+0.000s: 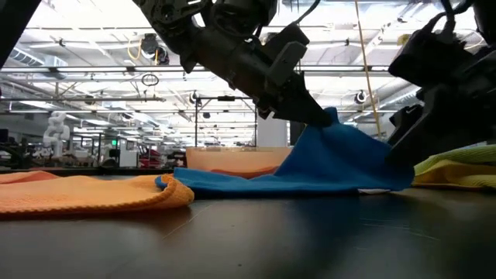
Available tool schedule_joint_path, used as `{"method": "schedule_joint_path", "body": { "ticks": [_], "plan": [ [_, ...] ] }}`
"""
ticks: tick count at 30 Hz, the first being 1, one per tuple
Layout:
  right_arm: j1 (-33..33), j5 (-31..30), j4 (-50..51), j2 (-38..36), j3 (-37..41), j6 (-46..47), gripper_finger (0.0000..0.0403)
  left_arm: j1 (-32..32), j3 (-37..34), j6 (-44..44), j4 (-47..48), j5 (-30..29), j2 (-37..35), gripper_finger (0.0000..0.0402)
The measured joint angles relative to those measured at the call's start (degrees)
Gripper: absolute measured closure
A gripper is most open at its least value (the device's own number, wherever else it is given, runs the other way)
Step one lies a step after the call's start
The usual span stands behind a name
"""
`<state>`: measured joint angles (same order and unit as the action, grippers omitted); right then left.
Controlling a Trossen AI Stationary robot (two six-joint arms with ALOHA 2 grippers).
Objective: Fold microfiber towels
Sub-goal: Fold the blue towel
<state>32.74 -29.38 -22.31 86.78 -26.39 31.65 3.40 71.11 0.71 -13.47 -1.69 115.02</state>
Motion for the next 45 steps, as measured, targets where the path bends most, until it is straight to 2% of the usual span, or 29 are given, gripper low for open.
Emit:
{"method": "schedule_joint_path", "body": {
  "ticks": [5,9,20,25,30,38,45],
  "plan": [
    [0.00,-3.62,4.51,-0.02,-1.31,2.77,0.0227,0.05,0.00,0.00,0.02,0.01,0.00,0.0395],
    [0.00,-3.87,6.69,-0.02,-1.31,4.82,0.0249,0.11,0.00,0.00,0.14,0.02,0.00,0.0396],
    [0.02,-3.58,8.56,-0.04,-1.29,7.00,0.0393,0.11,-0.02,0.09,2.07,0.04,-0.73,0.0396],
    [0.05,-3.65,8.24,-0.07,-1.31,9.64,0.0390,0.59,-0.02,0.24,3.33,0.02,-3.20,0.0398],
    [0.93,-4.20,4.80,-0.97,-1.31,7.34,0.0400,2.43,0.00,0.14,6.42,-1.38,-7.34,0.0397],
    [4.56,-3.36,-11.12,-9.28,-1.27,-4.70,0.0401,9.71,0.00,1.15,12.54,-10.91,-16.20,0.0398],
    [8.39,-3.65,-19.03,-18.18,-1.31,-11.70,0.0402,20.37,0.04,3.87,10.46,-22.49,-21.68,0.0399]
  ]
}}
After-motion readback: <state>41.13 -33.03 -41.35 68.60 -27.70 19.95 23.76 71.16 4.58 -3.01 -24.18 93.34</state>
